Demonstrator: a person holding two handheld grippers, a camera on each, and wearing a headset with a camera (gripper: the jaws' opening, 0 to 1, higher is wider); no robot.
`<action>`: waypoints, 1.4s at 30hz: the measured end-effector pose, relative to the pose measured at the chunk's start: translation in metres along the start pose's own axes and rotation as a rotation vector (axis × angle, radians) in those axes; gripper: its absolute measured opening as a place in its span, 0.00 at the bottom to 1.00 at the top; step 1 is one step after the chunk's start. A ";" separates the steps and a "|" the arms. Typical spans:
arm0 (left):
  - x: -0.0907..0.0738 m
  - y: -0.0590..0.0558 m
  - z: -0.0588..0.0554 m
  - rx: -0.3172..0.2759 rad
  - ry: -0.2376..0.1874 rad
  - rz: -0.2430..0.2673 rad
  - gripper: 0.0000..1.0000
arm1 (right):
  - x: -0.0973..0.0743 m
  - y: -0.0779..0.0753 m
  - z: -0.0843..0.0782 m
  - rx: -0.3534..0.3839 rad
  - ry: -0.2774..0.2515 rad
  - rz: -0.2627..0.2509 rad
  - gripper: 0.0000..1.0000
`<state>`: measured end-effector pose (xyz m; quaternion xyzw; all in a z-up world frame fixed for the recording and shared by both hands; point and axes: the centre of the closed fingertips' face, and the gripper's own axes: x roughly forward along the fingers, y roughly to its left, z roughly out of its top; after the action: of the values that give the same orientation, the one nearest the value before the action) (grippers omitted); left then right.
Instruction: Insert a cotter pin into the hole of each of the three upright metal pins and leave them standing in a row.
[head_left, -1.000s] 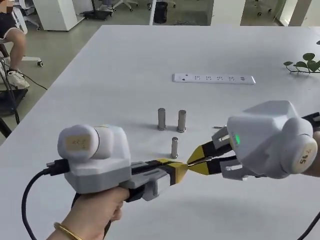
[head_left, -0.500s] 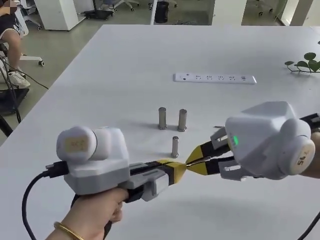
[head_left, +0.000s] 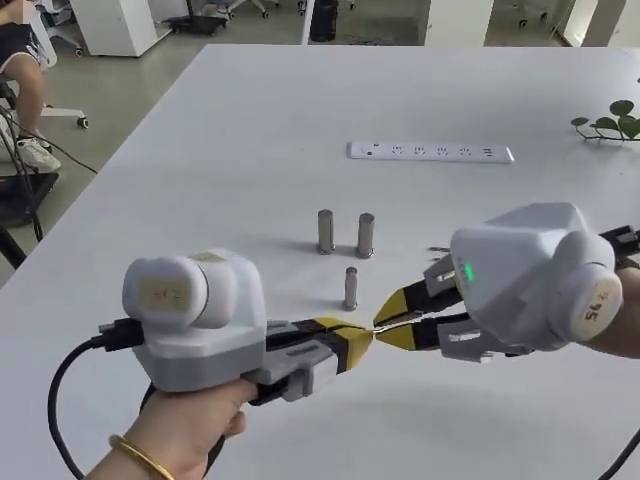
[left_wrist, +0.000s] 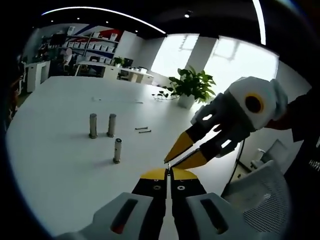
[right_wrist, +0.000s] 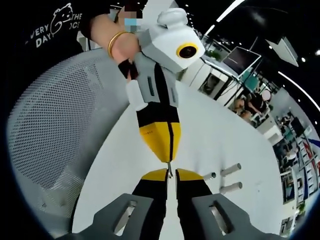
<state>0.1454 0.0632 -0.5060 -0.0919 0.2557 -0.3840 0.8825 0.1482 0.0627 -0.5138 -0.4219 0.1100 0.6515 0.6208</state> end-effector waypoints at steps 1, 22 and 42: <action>-0.001 -0.001 0.000 0.018 0.001 -0.004 0.00 | -0.001 0.001 0.000 0.017 -0.008 0.006 0.01; -0.009 -0.009 -0.016 0.319 0.085 -0.103 0.00 | -0.004 0.025 -0.004 0.271 -0.068 0.164 0.05; -0.013 -0.029 -0.026 0.388 0.103 -0.217 0.00 | -0.002 0.049 0.001 0.289 -0.082 0.271 0.00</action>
<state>0.1066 0.0536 -0.5126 0.0722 0.2105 -0.5229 0.8229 0.1034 0.0518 -0.5303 -0.2828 0.2327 0.7233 0.5854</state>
